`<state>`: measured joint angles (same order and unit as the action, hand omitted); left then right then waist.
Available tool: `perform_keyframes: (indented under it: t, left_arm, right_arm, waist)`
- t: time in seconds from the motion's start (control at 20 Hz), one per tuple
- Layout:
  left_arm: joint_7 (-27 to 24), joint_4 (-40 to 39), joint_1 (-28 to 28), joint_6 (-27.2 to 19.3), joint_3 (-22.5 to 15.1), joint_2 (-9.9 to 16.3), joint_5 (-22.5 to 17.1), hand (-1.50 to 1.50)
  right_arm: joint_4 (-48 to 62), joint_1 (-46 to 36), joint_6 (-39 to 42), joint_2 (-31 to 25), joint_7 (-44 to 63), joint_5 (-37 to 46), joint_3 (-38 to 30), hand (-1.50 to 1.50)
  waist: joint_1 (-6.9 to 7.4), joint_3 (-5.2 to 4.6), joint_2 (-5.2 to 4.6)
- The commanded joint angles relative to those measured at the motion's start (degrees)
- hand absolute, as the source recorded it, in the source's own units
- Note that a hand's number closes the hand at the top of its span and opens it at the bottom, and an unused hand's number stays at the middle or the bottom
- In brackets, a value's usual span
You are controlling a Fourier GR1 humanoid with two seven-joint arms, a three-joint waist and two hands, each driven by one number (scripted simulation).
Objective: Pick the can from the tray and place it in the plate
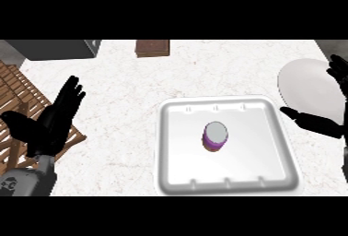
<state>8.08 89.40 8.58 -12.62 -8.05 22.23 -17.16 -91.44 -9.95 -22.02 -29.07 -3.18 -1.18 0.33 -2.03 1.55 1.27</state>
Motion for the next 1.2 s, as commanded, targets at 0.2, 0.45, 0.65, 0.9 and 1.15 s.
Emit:
perform_keyframes:
  t: [0.2, 0.45, 0.65, 0.9, 1.15]
  left_arm:
    - [4.8, -5.3, -6.5, 0.8, -4.3, -4.7, -1.6, 0.0]
    - [5.5, -5.2, -5.9, 1.7, -4.1, -4.4, -1.0, 0.0]
    - [4.7, -5.9, -6.5, 1.2, -4.3, -5.7, 0.1, 0.0]
    - [4.0, -6.7, -6.4, 1.8, -5.8, -7.7, 1.2, 0.0]
    - [2.9, -8.8, -6.2, 1.3, -5.5, -9.1, 2.1, 0.0]
  right_arm:
    - [-4.7, 3.5, 10.4, -10.3, 13.3, 7.3, 10.1, -1.5]
    - [-9.1, 1.8, 14.0, -13.2, 24.0, 11.0, 14.7, -1.5]
    - [-12.5, 0.9, 16.0, -13.0, 32.1, 11.8, 17.4, -1.5]
    - [-14.9, -3.5, 15.1, -9.4, 41.5, 16.7, 22.2, -1.5]
    - [-14.2, -5.0, 16.7, -5.7, 50.3, 20.9, 27.5, -1.5]
  waist:
    - [0.89, -2.12, -1.34]
    - [1.82, -2.04, -1.3]
    - [1.96, -1.93, -1.32]
    - [2.98, -1.96, -1.55]
    - [2.56, -1.74, -1.49]
